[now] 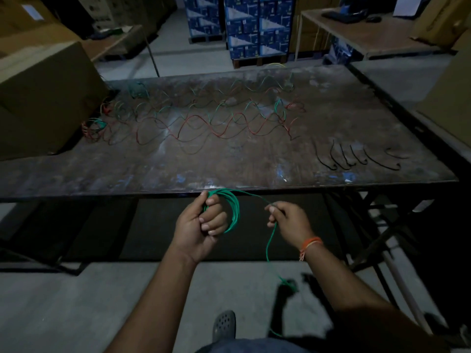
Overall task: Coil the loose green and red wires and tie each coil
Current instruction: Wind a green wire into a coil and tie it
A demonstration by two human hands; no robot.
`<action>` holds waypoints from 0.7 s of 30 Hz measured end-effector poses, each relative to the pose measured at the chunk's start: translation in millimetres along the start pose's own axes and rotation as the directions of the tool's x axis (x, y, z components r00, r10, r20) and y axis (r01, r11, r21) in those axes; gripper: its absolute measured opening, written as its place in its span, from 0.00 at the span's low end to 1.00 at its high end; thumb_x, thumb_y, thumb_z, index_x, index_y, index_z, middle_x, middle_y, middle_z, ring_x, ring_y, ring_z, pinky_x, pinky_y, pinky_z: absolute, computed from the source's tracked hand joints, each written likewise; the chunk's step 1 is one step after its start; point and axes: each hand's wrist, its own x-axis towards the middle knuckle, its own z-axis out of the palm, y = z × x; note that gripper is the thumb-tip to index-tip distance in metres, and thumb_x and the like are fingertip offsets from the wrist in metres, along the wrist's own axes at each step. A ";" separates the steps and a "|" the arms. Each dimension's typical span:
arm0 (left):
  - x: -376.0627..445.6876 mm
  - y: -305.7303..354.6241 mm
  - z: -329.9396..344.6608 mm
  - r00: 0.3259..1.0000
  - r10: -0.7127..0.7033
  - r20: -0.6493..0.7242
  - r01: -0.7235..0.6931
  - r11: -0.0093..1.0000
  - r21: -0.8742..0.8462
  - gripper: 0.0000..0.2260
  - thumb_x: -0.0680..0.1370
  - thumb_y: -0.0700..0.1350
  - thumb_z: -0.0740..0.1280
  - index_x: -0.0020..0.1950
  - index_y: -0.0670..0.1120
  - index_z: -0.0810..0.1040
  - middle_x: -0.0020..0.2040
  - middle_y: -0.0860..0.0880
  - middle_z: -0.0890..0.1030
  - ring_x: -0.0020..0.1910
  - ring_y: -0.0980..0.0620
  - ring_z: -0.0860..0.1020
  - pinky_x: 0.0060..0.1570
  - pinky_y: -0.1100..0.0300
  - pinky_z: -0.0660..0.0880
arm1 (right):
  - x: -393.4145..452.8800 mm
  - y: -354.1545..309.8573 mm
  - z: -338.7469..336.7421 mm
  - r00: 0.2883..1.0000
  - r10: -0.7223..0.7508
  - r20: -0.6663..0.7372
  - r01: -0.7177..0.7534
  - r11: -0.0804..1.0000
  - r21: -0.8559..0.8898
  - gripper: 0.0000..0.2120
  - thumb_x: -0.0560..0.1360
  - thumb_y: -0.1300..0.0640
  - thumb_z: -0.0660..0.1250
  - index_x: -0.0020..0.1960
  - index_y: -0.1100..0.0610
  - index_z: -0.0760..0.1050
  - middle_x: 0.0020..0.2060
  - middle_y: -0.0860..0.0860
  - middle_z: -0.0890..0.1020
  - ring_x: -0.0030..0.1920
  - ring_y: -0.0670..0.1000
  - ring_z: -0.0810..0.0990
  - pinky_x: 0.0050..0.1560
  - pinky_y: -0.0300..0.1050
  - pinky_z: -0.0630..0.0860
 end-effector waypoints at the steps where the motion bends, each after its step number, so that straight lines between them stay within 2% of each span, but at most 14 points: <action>1: -1.4 -2.9 0.0 1.000 0.019 0.022 -0.018 0.999 -0.045 0.15 0.84 0.51 0.55 0.42 0.47 0.73 0.27 0.55 0.58 0.24 0.59 0.56 0.23 0.66 0.58 | -6.1 3.5 4.0 0.999 0.021 0.024 -0.020 1.000 -0.021 0.10 0.83 0.62 0.62 0.48 0.56 0.81 0.33 0.50 0.79 0.29 0.45 0.79 0.35 0.38 0.74; 3: -4.2 -7.7 -3.4 0.998 0.064 0.027 -0.062 0.994 -0.086 0.14 0.85 0.50 0.54 0.44 0.47 0.73 0.28 0.55 0.60 0.25 0.59 0.58 0.25 0.65 0.60 | -16.1 9.5 9.4 0.993 0.018 0.113 0.004 0.982 -0.188 0.10 0.83 0.60 0.62 0.48 0.60 0.81 0.33 0.52 0.80 0.30 0.48 0.79 0.38 0.44 0.77; 6: -4.5 -13.5 -3.8 0.988 0.151 -0.034 -0.153 0.986 -0.062 0.12 0.84 0.50 0.55 0.46 0.46 0.72 0.29 0.56 0.64 0.26 0.59 0.61 0.27 0.65 0.63 | -33.5 0.5 6.2 0.930 0.036 0.366 0.150 0.872 -0.466 0.10 0.82 0.55 0.62 0.53 0.58 0.81 0.44 0.57 0.84 0.46 0.57 0.83 0.51 0.50 0.79; 8: -2.5 -16.6 -2.7 0.956 0.242 -0.166 -0.230 0.969 0.090 0.11 0.83 0.49 0.56 0.45 0.47 0.72 0.28 0.55 0.65 0.25 0.59 0.63 0.26 0.66 0.63 | -45.2 -13.2 -1.1 0.851 0.045 0.522 0.289 0.791 -0.540 0.11 0.81 0.53 0.63 0.55 0.57 0.80 0.50 0.57 0.84 0.52 0.58 0.82 0.53 0.49 0.77; 10: -0.9 -21.0 -0.9 0.912 0.335 -0.239 -0.274 0.928 0.254 0.10 0.83 0.49 0.56 0.46 0.46 0.71 0.28 0.55 0.65 0.25 0.59 0.63 0.26 0.65 0.63 | -56.4 -31.0 -7.9 0.782 0.024 0.622 0.431 0.700 -0.569 0.10 0.82 0.51 0.62 0.54 0.56 0.78 0.51 0.58 0.82 0.53 0.60 0.81 0.51 0.48 0.75; 13: 3.9 -27.5 -1.7 0.886 0.394 -0.244 -0.285 0.879 0.383 0.09 0.84 0.47 0.57 0.46 0.46 0.70 0.30 0.53 0.66 0.27 0.57 0.63 0.28 0.64 0.64 | -66.6 -56.2 -19.8 0.742 -0.153 0.652 0.613 0.547 -0.569 0.12 0.83 0.49 0.59 0.55 0.55 0.77 0.51 0.57 0.81 0.52 0.60 0.80 0.49 0.50 0.74; 15: 7.8 -30.3 -4.3 0.878 0.422 -0.227 -0.264 0.822 0.505 0.09 0.84 0.47 0.58 0.44 0.46 0.68 0.31 0.51 0.68 0.28 0.56 0.64 0.30 0.63 0.64 | -69.2 -69.8 -26.6 0.713 -0.307 0.630 0.685 0.496 -0.534 0.13 0.84 0.47 0.59 0.55 0.55 0.77 0.50 0.55 0.80 0.51 0.59 0.79 0.47 0.49 0.72; 18: 12.8 -33.7 -1.0 0.864 0.461 -0.204 -0.214 0.701 0.680 0.11 0.83 0.48 0.60 0.45 0.43 0.69 0.33 0.48 0.74 0.30 0.52 0.70 0.33 0.61 0.69 | -68.2 -81.9 -31.5 0.659 -0.491 0.570 0.747 0.517 -0.418 0.12 0.83 0.47 0.60 0.50 0.55 0.75 0.44 0.53 0.78 0.46 0.59 0.79 0.42 0.48 0.70; 21: 16.6 -33.8 3.1 0.863 0.469 -0.190 -0.145 0.589 0.795 0.10 0.87 0.45 0.56 0.50 0.40 0.68 0.33 0.47 0.80 0.31 0.51 0.76 0.35 0.60 0.75 | -63.4 -85.0 -28.5 0.637 -0.575 0.513 0.767 0.541 -0.346 0.11 0.81 0.47 0.61 0.51 0.54 0.76 0.42 0.52 0.80 0.43 0.58 0.80 0.40 0.49 0.74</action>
